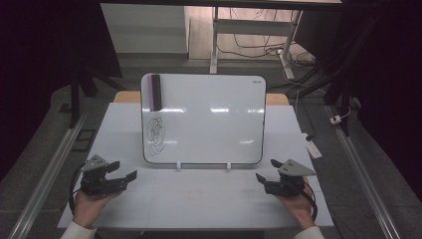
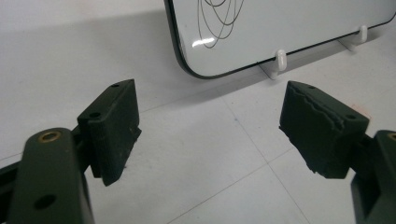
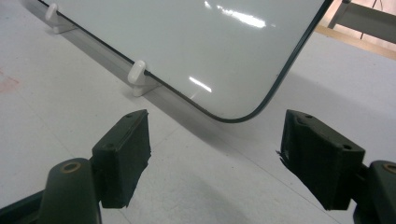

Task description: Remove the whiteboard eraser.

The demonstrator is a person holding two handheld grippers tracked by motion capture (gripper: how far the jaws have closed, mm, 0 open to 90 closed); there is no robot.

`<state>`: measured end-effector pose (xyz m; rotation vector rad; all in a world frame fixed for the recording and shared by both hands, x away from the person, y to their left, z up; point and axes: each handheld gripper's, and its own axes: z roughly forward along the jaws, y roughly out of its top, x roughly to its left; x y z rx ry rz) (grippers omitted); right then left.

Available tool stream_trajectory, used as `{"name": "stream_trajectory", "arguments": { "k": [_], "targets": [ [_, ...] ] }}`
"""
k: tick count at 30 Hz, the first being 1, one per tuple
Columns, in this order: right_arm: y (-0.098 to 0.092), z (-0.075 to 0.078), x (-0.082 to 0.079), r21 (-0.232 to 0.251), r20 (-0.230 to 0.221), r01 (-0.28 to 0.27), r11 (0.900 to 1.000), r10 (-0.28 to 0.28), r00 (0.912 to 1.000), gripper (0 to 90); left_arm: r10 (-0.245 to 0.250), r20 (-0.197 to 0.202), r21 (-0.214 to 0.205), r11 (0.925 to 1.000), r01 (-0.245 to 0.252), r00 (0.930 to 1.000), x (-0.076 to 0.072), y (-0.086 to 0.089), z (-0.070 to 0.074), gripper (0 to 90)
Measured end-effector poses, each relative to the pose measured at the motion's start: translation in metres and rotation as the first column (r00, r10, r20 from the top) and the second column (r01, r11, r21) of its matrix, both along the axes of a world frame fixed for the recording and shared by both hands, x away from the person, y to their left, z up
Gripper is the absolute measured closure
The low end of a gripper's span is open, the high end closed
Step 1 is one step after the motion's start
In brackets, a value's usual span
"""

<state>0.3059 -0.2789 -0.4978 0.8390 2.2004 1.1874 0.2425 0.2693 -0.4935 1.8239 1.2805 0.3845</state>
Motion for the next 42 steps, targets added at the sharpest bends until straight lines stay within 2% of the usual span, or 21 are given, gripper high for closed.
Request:
{"name": "stream_trajectory", "arguments": {
  "k": [11, 16, 21, 26, 31, 35, 42],
  "targets": [
    [0.0, 0.001, -0.002, -0.008, 0.009, 0.008, 0.9999, -0.008, 0.9999, 23.8, -0.005, 0.016, -0.007, 1.0, 0.005, 0.9999, 0.002, -0.004, 0.007, 21.6],
    [0.0, 0.003, -0.004, 0.004, 0.015, 0.015, 0.9999, -0.016, 0.9998, 23.9, -0.004, 0.052, -0.009, 0.9999, 0.004, 0.9986, 0.005, -0.011, 0.022, 23.4],
    [0.001, 0.002, -0.005, 0.004, 0.015, 0.015, 0.9999, -0.015, 0.9998, 23.9, 0.008, 0.097, -0.018, 0.9998, -0.006, 0.9953, 0.014, -0.019, 0.043, 24.7],
    [0.001, 0.0, -0.006, 0.002, 0.005, 0.016, 0.9999, -0.016, 0.9999, 23.9, 0.025, 0.129, -0.038, 0.9991, -0.021, 0.9913, 0.029, -0.024, 0.064, 25.5],
    [0.001, -0.001, -0.006, -0.002, 0.003, 0.015, 0.9999, -0.015, 0.9999, 23.9, 0.031, 0.147, -0.034, 0.9991, -0.026, 0.9886, 0.05, -0.033, 0.083, 26.4],
    [0.001, -0.002, -0.006, 0.002, -0.005, 0.022, 0.9998, -0.022, 0.9998, 23.9, 0.031, 0.152, -0.028, 0.9992, -0.027, 0.9879, 0.067, -0.041, 0.094, 27.5],
    [0.0, -0.003, -0.006, -0.007, -0.007, 0.02, 0.9998, -0.02, 0.9998, 23.8, 0.054, 0.178, -0.027, 0.9984, -0.05, 0.9825, 0.093, -0.052, 0.107, 29.1]
  ]
}}
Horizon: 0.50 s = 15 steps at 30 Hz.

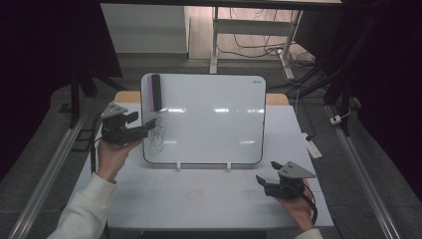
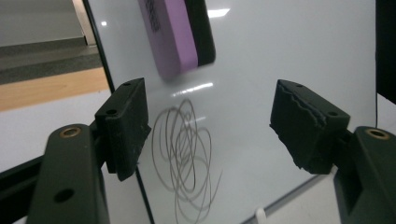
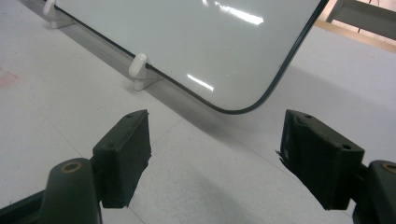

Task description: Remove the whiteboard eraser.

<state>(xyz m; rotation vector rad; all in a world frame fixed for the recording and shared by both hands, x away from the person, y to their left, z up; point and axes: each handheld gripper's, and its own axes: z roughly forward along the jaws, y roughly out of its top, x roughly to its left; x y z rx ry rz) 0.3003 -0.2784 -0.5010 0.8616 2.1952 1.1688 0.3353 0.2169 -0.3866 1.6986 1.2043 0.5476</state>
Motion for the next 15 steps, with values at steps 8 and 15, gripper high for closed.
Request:
{"name": "stream_trajectory", "arguments": {
  "k": [8, 15],
  "targets": [
    [-0.001, -0.001, 0.001, 0.003, 0.0, 0.007, 1.0, -0.007, 1.0, 23.7, 0.046, 0.034, 0.033, 0.9983, -0.047, 0.9983, 0.025, -0.011, 0.011, 33.7],
    [0.0, -0.003, 0.001, -0.011, -0.003, 0.003, 0.9999, -0.003, 1.0, 23.4, 0.098, 0.038, 0.079, 0.9918, -0.101, 0.9944, 0.042, -0.019, 0.015, 43.1]
  ]
}}
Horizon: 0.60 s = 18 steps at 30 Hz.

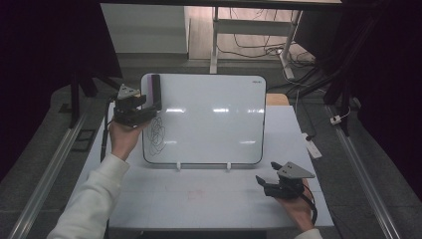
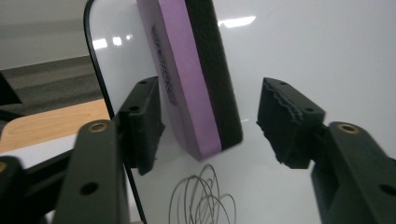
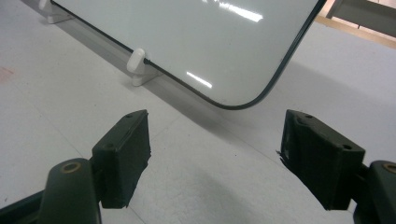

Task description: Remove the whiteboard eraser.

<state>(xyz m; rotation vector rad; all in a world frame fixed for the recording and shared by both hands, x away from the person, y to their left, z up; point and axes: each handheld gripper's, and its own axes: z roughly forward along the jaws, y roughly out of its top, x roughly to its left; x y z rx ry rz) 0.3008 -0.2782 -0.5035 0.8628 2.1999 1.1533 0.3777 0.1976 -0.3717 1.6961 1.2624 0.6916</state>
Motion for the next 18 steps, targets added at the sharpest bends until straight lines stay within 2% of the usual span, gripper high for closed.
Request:
{"name": "stream_trajectory", "arguments": {
  "k": [2, 18],
  "targets": [
    [-0.0004, -0.0008, 0.0001, 0.001, -0.002, 0.004, 1.0, -0.004, 1.0, 23.4, 0.017, -0.002, 0.014, 0.9997, -0.017, 0.9998, 0.0019, -0.0018, 0.0014, 46.9],
    [0.0001, -0.0014, 0.0, -0.006, -0.004, 0.012, 0.9999, -0.012, 0.9999, 23.2, 0.057, -0.025, 0.028, 0.998, -0.056, 0.9981, 0.0089, -0.009, -0.0027, 56.6]
  ]
}}
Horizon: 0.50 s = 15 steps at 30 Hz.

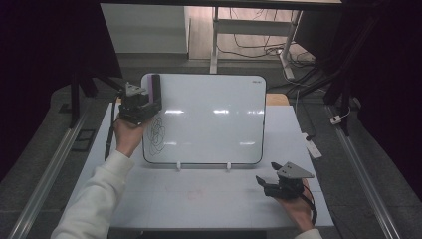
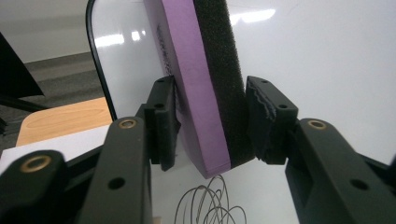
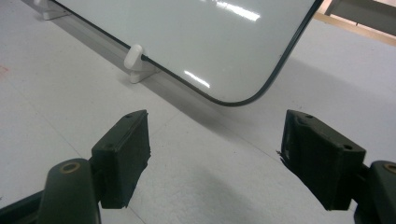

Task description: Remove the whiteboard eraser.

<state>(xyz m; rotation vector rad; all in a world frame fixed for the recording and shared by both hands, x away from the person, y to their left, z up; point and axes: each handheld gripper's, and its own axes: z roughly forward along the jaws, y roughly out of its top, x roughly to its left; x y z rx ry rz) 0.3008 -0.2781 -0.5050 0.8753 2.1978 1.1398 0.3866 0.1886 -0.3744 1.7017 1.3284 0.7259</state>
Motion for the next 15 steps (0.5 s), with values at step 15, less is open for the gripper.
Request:
{"name": "stream_trajectory", "arguments": {
  "k": [15],
  "targets": [
    [0.0, 0.001, -0.001, 0.005, 0.008, 0.006, 1.0, -0.006, 0.9999, 23.3, 0.031, 0.04, -0.024, 0.9992, -0.03, 0.9987, -0.016, 0.01, 0.009, 64.8]
  ]
}}
